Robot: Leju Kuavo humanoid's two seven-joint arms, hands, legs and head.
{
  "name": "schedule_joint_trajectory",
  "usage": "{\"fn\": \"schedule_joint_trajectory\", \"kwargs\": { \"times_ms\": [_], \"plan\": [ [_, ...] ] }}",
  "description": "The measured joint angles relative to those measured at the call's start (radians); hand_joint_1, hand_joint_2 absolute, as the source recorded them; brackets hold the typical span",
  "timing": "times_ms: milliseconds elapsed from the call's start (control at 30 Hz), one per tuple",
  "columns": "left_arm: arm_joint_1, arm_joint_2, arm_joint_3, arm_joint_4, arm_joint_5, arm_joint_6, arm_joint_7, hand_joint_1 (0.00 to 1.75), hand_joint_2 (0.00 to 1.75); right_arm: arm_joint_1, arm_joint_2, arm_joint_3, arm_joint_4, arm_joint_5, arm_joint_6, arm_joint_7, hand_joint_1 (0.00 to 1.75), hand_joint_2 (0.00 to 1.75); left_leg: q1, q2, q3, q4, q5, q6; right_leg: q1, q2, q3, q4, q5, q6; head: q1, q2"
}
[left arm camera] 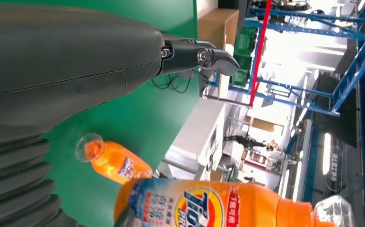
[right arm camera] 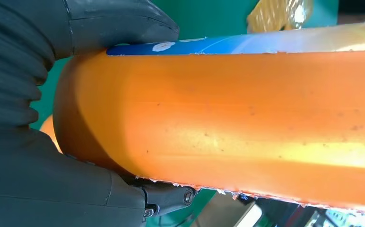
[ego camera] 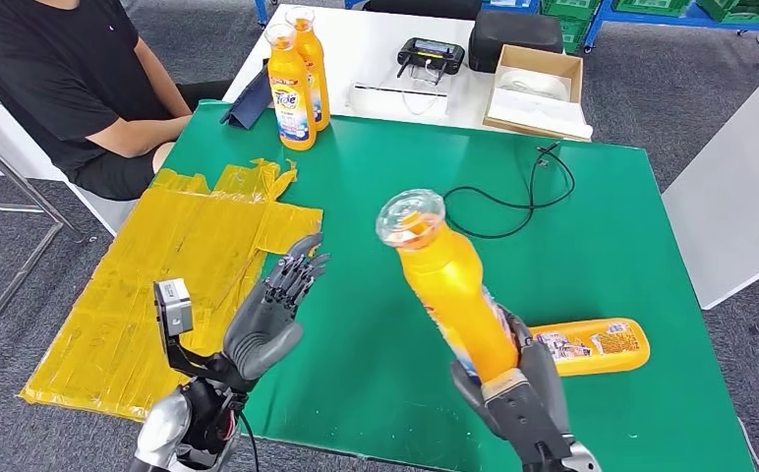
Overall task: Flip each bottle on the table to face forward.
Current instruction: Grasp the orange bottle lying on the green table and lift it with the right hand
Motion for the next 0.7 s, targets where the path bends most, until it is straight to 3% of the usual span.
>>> {"fn": "schedule_joint_trajectory", "kwargs": {
  "times_ms": [700],
  "plan": [
    [-0.005, 0.008, -0.027, 0.0, 0.011, 0.0, 0.0, 0.0, 1.75, -0.007, -0.042, 0.054, 0.029, -0.009, -0.007, 0.006, 1.75, 1.75, 0.0, 0.0, 0.0, 0.0, 0.0, 0.0, 0.0, 0.0, 0.0, 0.0, 0.0, 0.0, 0.0, 0.0]
  ]
}}
